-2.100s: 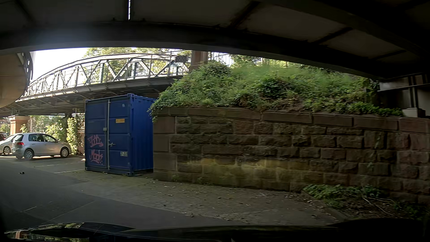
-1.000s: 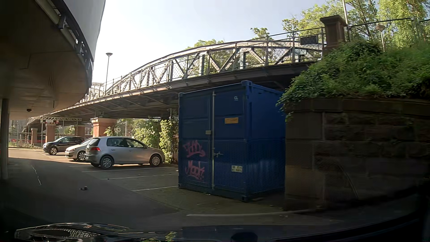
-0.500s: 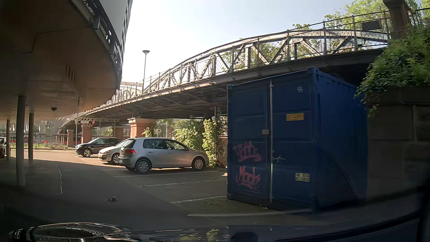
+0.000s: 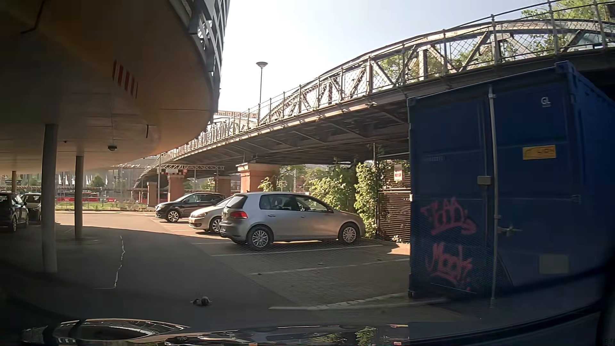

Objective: Follow the waypoints while adhering to traffic rules and regulations

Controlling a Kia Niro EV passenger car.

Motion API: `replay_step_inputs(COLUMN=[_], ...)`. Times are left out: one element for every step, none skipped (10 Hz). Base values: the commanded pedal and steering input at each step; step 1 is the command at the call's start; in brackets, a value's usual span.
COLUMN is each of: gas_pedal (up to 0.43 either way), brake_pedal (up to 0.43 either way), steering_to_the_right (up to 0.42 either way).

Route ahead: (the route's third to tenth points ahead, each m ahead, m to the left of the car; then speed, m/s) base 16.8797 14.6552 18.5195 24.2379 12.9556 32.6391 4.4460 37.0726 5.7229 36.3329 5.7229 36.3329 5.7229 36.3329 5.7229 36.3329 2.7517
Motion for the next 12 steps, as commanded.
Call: replay_step_inputs(gas_pedal=[0.039, 0.039, 0.039, 0.039, 0.039, 0.039, 0.039, 0.028, 0.028, 0.028, 0.028, 0.028], brake_pedal=[0.000, 0.000, 0.000, 0.000, 0.000, 0.000, 0.000, 0.000, 0.000, 0.000, 0.000, 0.000], steering_to_the_right=[-0.403, -0.387, -0.373, -0.359, -0.348, -0.343, -0.340, -0.338, -0.337, -0.335, -0.329, -0.324])
